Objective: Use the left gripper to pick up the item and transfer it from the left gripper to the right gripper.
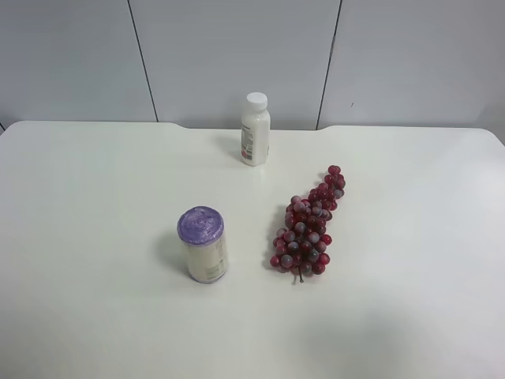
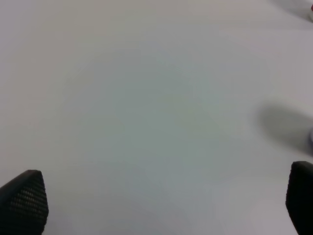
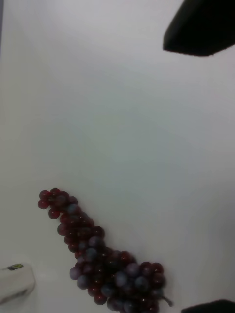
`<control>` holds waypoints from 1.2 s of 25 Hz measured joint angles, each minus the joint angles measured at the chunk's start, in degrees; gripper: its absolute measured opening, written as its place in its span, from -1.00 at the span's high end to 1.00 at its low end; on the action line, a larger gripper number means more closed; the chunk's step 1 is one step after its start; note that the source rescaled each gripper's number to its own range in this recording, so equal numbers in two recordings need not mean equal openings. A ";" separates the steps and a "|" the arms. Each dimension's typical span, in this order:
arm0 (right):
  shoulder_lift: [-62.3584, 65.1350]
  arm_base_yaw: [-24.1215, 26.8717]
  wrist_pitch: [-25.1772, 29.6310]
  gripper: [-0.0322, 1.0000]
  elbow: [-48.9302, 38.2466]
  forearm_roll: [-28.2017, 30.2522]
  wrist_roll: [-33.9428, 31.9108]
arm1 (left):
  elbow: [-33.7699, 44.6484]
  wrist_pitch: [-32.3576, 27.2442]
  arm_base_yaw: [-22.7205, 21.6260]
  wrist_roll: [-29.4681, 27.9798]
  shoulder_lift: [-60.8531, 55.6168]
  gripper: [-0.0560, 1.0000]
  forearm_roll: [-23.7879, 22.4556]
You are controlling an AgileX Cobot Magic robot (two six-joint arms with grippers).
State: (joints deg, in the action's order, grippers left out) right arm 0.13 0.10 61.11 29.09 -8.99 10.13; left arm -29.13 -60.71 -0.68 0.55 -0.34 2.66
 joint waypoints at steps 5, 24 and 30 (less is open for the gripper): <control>0.00 0.00 0.00 -1.00 0.00 0.00 0.00 | 0.00 0.00 0.00 0.00 0.00 -1.00 0.00; 0.00 0.00 0.00 -1.00 0.00 0.00 0.00 | 0.00 0.00 0.00 0.00 0.00 -1.00 0.00; 0.00 0.00 0.00 -1.00 0.00 0.00 0.00 | -4.13 -0.20 0.00 1.39 3.97 -1.00 0.00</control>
State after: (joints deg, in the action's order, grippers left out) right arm 0.13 0.10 61.11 29.09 -8.99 10.13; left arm -33.26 -60.91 -0.68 1.94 3.63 2.66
